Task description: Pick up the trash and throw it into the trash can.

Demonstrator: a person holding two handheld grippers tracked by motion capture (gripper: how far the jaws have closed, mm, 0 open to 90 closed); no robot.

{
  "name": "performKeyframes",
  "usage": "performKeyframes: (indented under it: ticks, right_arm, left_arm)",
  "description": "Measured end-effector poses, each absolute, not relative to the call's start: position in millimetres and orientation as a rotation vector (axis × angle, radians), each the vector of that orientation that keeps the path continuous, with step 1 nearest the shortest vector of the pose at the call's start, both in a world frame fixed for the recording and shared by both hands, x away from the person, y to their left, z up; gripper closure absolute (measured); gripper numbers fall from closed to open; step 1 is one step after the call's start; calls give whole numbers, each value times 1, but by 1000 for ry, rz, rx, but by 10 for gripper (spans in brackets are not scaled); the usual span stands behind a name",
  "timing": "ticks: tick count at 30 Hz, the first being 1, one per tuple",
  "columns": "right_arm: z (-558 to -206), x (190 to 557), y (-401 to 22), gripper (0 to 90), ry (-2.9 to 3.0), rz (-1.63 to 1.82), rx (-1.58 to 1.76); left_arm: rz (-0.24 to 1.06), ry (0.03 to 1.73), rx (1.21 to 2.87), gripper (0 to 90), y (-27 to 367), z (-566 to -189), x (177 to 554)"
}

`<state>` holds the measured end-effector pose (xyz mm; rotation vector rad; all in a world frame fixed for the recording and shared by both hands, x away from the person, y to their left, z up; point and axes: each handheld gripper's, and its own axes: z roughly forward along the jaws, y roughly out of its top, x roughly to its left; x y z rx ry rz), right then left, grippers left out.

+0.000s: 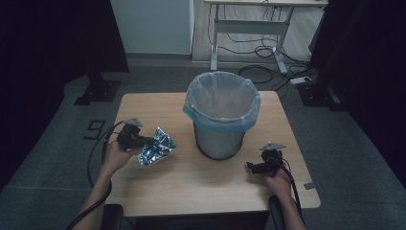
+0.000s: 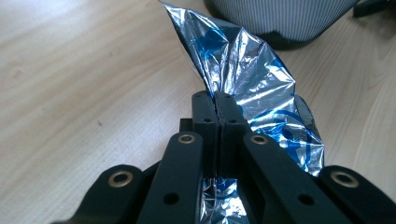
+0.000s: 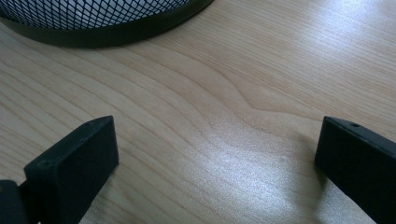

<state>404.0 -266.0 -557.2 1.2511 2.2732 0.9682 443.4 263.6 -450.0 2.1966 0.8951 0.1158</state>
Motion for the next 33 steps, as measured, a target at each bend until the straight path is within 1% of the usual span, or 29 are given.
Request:
performKeyframes:
  ticks: [10, 23, 24, 33]
  right_arm:
    - [-557, 404, -266, 0, 2273, 966, 1250]
    - [-557, 404, -266, 0, 2274, 965, 1250]
    - [-557, 404, -266, 0, 2273, 966, 1251]
    - [-557, 404, -266, 0, 2273, 966, 1251]
  left_arm:
    - [110, 874, 2208, 887, 261, -410, 453]
    - [135, 850, 2214, 887, 254, -353, 464]
    - [138, 848, 2214, 887, 254, -345, 466]
    - [147, 837, 2211, 886, 249, -311, 470]
